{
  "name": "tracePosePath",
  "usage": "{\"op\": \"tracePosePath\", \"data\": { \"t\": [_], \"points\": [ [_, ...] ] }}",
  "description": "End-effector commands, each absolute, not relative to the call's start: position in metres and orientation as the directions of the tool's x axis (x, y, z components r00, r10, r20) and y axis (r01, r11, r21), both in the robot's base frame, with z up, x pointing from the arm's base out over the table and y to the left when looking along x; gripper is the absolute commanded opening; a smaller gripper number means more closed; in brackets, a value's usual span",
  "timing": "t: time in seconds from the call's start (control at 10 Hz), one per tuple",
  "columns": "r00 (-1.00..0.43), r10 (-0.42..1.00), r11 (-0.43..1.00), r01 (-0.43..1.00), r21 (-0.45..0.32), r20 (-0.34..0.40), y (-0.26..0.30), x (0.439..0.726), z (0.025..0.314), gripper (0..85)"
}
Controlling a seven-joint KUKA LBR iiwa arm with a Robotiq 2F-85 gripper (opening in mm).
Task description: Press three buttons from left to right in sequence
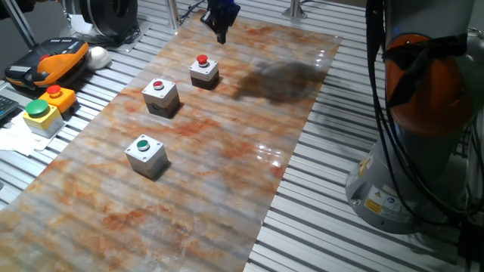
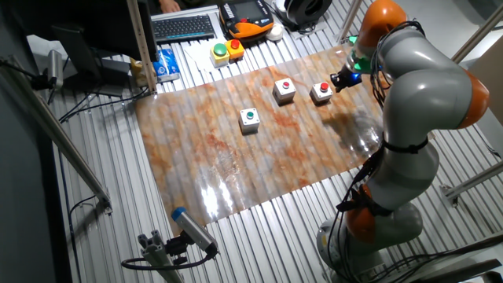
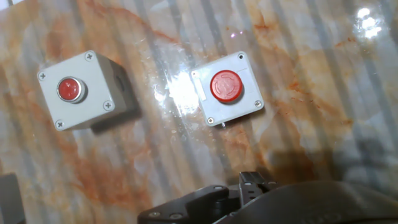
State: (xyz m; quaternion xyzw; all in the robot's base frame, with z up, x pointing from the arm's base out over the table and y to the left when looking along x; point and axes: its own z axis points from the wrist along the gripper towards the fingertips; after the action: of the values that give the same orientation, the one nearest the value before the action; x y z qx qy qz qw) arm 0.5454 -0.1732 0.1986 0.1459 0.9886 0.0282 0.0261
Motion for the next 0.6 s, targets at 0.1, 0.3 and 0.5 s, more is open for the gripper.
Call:
{"op": "tracePosePath", "data": {
  "t": [0.1, 0.3, 0.5],
  "points": [
    [-0.956, 0.289, 0.956, 0.286, 0.063, -0.045, -0.1732, 0.5454, 0.1985, 0.0],
    [-0.955, 0.291, 0.956, 0.289, 0.047, -0.054, -0.1732, 0.5454, 0.1985, 0.0],
    [-0.948, 0.311, 0.95, 0.31, 0.024, -0.072, -0.1732, 0.5454, 0.1985, 0.0]
  ]
}}
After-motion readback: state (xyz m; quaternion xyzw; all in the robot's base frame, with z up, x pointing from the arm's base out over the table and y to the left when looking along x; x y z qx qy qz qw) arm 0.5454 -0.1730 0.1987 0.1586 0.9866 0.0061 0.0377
